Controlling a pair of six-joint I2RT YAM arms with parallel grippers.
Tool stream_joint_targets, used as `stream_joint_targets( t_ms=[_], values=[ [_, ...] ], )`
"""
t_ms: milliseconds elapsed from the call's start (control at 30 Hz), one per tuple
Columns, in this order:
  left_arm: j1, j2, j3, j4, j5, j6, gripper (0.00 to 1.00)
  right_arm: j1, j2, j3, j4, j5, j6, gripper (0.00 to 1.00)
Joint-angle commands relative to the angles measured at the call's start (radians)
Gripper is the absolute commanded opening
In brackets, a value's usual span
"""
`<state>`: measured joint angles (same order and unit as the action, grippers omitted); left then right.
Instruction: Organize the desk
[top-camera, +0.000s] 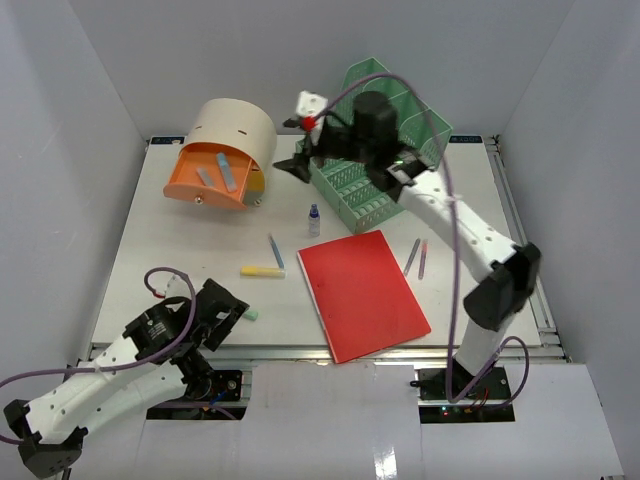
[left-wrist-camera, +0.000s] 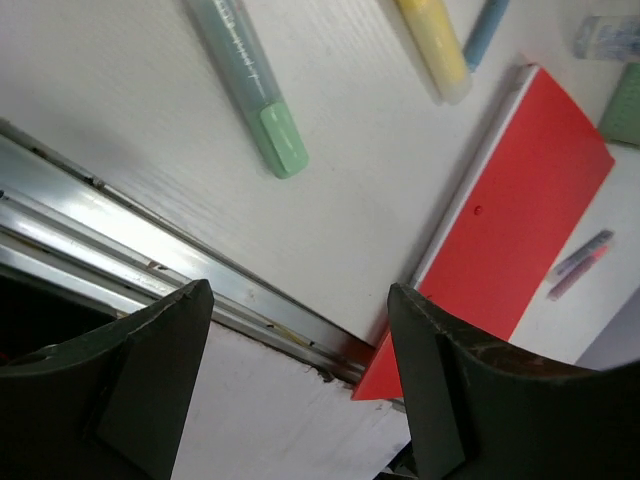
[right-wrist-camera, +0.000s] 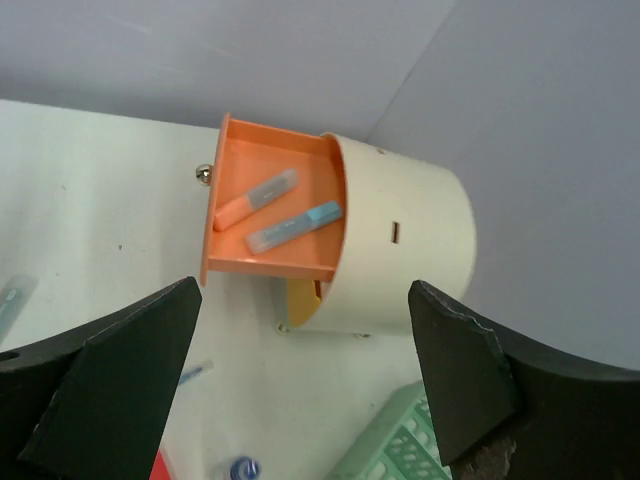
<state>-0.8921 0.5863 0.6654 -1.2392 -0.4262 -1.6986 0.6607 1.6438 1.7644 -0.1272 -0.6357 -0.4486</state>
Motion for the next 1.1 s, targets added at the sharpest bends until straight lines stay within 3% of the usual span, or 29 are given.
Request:
stream_joint_targets(
  t_ms=[0,133,267,367,500,700,867,1067],
  values=[
    [-0.001,0.089,0.028,-0.089,0.036,-0.172,0.72,0.000,-0.350,-0.585,-0.112,-0.260,0.004,0.90],
    [0.001,0.151,0.050,-0.085,0.001,-0.202,0.73,-0.079,-0.550,-0.861,-0.125,-0.269,-0.028,0.91],
    [0.017,0.242,0.060,-0.027,-0.018,-0.177,0.76,-0.217,-0.620,-0.963,-0.198,-0.323,-0.079,0.90],
    [0.091,0.323,0.057,0.061,0.010,-0.071,0.79,-0.299,-0.634,-1.022,-0.191,-0.398,-0.097,0.89],
    [0.275,0.388,0.050,0.264,0.099,0.163,0.81,-0.391,-0.667,-1.051,-0.195,-0.454,-0.113,0.89],
    [0.358,0.492,0.080,0.348,0.146,0.280,0.79,-0.538,-0.704,-1.074,-0.203,-0.535,-0.118,0.89],
    [0.403,0.582,0.061,0.363,0.216,0.300,0.72,-0.575,-0.723,-1.071,-0.203,-0.524,-0.117,0.89],
    [0.405,0.507,0.023,0.316,0.181,0.281,0.73,-0.598,-0.721,-1.071,-0.201,-0.522,-0.112,0.90]
  ],
)
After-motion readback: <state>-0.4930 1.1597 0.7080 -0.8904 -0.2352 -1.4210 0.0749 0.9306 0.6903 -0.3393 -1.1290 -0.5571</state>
